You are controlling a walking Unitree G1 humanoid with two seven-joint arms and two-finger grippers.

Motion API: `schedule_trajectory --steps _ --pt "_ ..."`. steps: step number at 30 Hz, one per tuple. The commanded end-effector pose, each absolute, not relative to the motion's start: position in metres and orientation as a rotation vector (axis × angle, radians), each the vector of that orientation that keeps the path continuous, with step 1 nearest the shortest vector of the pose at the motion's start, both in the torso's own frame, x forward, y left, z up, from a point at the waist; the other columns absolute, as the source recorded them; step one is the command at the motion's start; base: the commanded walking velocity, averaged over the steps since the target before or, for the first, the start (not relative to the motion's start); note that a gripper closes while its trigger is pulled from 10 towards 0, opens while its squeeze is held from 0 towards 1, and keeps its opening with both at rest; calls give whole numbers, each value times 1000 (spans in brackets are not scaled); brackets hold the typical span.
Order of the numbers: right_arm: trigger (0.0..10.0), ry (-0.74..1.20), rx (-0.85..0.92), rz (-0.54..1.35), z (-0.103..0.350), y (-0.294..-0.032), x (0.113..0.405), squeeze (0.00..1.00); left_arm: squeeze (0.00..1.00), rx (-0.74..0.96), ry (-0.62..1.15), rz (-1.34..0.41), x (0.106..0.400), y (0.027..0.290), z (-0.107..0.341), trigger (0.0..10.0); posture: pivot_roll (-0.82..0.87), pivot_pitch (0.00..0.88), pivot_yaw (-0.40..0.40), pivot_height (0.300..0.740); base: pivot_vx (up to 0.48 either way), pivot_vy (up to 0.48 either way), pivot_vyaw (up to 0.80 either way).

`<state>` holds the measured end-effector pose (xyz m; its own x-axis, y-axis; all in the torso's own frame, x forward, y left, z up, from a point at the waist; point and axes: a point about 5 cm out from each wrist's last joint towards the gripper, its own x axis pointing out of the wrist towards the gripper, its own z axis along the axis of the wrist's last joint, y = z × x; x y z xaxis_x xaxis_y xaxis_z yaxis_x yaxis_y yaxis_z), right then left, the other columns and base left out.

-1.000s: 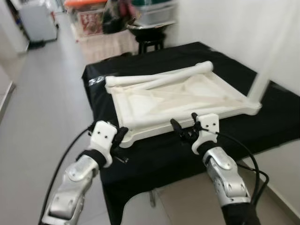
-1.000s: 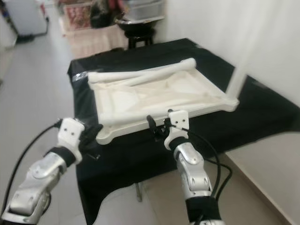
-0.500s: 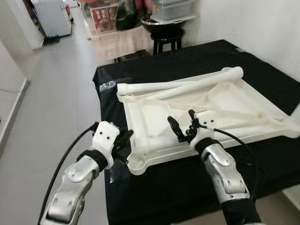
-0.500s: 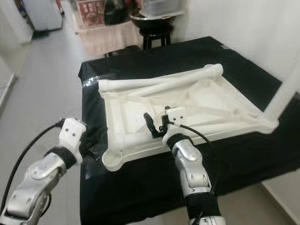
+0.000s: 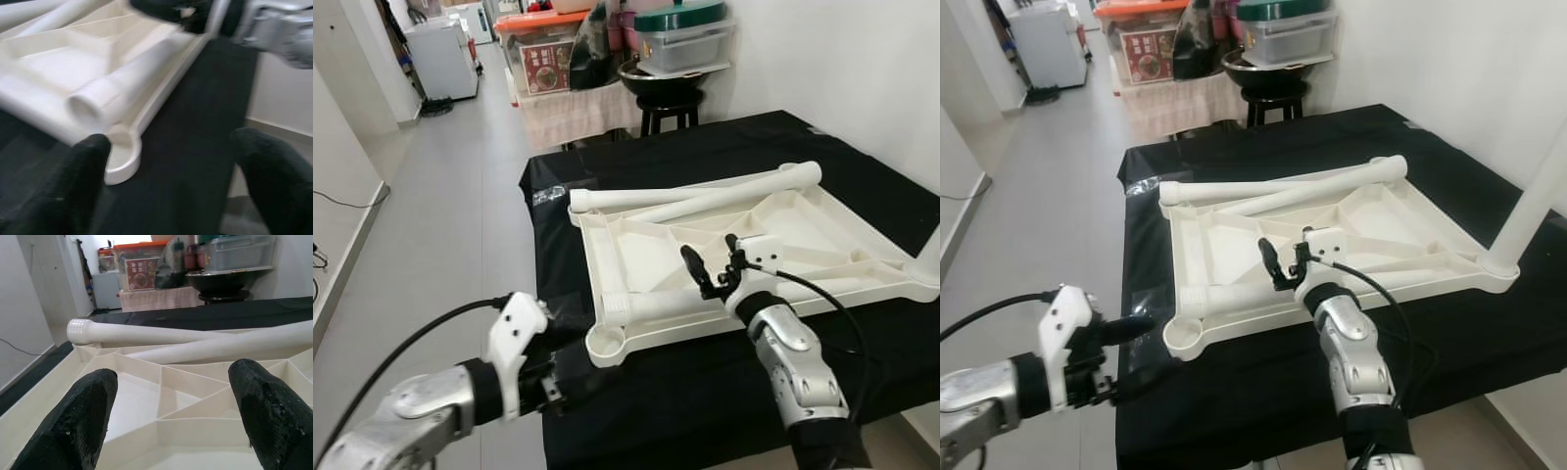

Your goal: Building children table

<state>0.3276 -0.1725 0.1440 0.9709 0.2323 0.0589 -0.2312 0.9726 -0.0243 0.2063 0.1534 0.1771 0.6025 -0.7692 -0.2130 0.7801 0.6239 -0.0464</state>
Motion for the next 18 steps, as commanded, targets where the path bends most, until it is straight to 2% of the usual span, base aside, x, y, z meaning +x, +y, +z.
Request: schedule_trajectory --steps 1,4,7,9,13,16,18 --pt "10000 -76 -21 230 147 -172 331 0 1000 35 289 -819 212 165 166 10000 -11 0 62 740 0 0 0" --pt "10000 -75 -25 226 148 -174 331 0 1000 19 304 -788 215 166 161 10000 -11 0 62 740 0 0 0" --pt "10000 -71 -38 209 147 -179 331 0 1000 -40 328 -684 227 169 154 10000 -13 0 61 740 0 0 0" --pt "10000 -71 -38 209 147 -179 331 0 1000 -40 328 -684 227 169 154 10000 -13 0 61 740 0 0 0" --pt "10000 -64 -56 192 147 -183 332 0 1000 -186 326 -694 239 155 155 10000 -27 0 62 740 0 0 0" --pt "10000 -64 -59 192 147 -183 332 0 1000 -211 326 -695 243 153 155 10000 -29 0 62 740 0 0 0" --pt "10000 -64 -61 191 147 -183 332 0 961 -245 327 -684 248 154 155 10000 -29 0 62 740 0 0 0"
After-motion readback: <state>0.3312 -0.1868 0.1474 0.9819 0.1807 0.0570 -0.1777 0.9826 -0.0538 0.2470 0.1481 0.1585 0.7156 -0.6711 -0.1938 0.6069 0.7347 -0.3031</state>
